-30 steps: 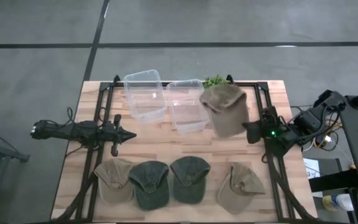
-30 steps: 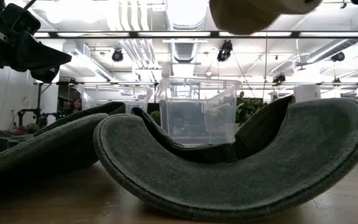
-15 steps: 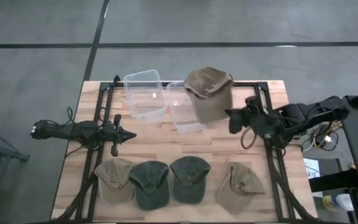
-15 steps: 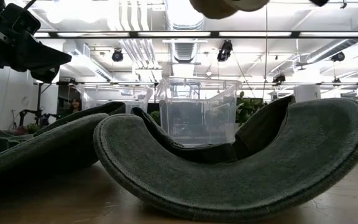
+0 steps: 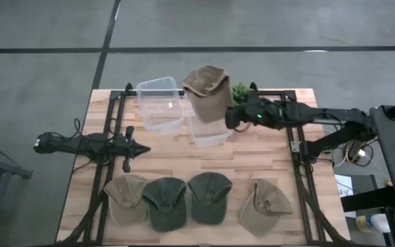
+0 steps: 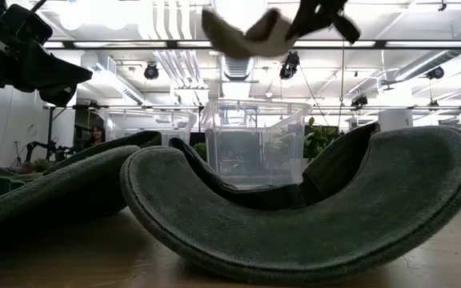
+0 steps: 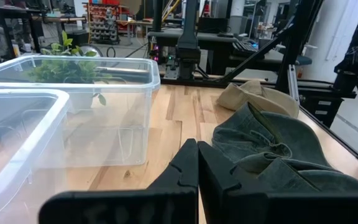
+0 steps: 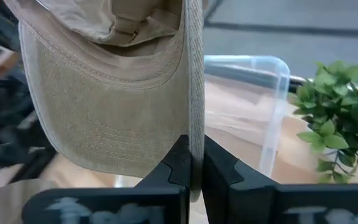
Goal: Pick & Place hat
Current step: Put the top brown cap into the right transparent bin
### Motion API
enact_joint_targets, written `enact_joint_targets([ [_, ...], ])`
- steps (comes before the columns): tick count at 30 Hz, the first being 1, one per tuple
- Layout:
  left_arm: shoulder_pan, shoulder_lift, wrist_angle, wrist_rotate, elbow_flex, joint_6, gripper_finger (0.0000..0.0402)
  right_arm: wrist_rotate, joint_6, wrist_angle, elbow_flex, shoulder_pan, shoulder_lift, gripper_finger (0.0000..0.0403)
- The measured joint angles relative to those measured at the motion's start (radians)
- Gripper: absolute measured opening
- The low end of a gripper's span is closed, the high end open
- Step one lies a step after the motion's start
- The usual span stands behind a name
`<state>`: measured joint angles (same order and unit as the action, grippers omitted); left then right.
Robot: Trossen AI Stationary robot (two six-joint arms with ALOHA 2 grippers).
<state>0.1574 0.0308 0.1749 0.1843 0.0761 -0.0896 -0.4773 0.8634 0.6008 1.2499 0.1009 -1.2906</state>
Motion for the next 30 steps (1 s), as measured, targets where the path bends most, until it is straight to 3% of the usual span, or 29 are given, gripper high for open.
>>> enact_joint_targets([
  [8,0.000,0.000,0.000,0.000,0.000,0.000,0.0000,0.170,0.009,-0.008,0.000,0.132,-0.161,0.0013],
  [16,0.000,0.000,0.000,0.000,0.000,0.000,0.0000,0.246,0.020,-0.008,0.006,0.174,-0.273,0.0013],
  [23,0.000,0.000,0.000,0.000,0.000,0.000,0.0000,0.274,0.036,-0.008,0.006,0.178,-0.282,0.0015],
  [30,0.000,0.000,0.000,0.000,0.000,0.000,0.0000,0.310,0.050,0.010,0.006,0.177,-0.274,0.0086],
])
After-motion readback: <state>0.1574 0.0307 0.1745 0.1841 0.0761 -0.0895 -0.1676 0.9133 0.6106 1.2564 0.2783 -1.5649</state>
